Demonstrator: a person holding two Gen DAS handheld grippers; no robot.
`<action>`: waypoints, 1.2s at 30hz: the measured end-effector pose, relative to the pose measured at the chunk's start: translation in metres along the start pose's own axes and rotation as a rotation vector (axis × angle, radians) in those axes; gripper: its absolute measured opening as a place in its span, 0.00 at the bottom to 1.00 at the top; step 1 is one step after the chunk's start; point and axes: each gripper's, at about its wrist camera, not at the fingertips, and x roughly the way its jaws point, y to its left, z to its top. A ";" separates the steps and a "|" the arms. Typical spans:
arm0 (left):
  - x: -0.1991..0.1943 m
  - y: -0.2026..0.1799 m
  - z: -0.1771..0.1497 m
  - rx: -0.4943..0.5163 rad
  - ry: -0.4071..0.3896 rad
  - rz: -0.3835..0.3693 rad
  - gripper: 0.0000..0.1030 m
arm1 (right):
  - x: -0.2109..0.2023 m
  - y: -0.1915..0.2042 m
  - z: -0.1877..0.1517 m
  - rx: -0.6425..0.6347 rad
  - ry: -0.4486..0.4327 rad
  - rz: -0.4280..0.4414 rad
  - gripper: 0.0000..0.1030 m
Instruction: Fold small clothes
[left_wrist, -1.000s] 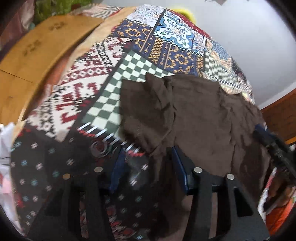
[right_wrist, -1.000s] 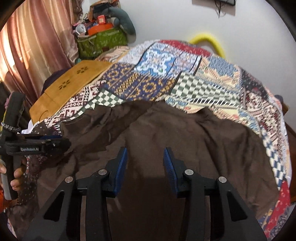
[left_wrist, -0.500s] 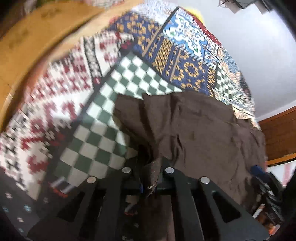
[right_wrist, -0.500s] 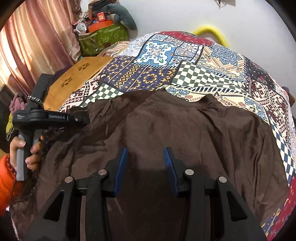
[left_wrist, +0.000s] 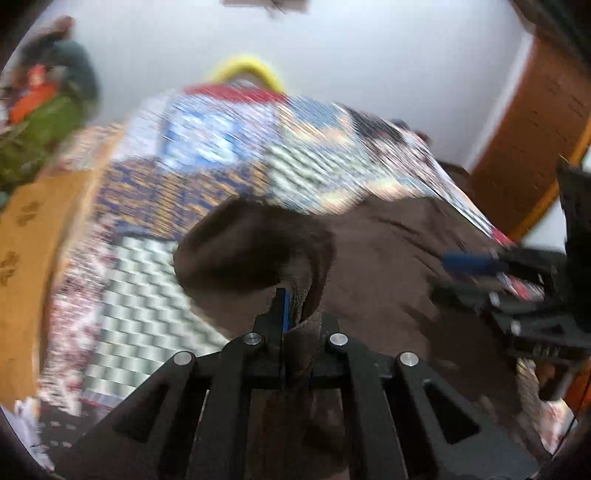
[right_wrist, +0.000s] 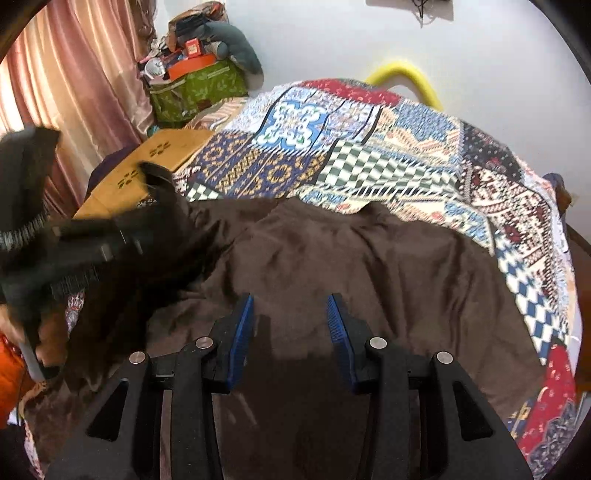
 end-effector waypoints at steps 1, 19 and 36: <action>0.007 -0.004 -0.003 0.011 0.028 -0.014 0.06 | -0.002 -0.001 0.001 0.004 -0.004 0.000 0.36; -0.009 0.001 -0.042 0.009 0.093 -0.031 0.35 | 0.053 0.032 0.037 0.003 0.050 0.095 0.54; -0.015 0.044 -0.055 -0.110 0.103 -0.008 0.43 | 0.093 0.055 0.044 -0.065 0.059 0.105 0.07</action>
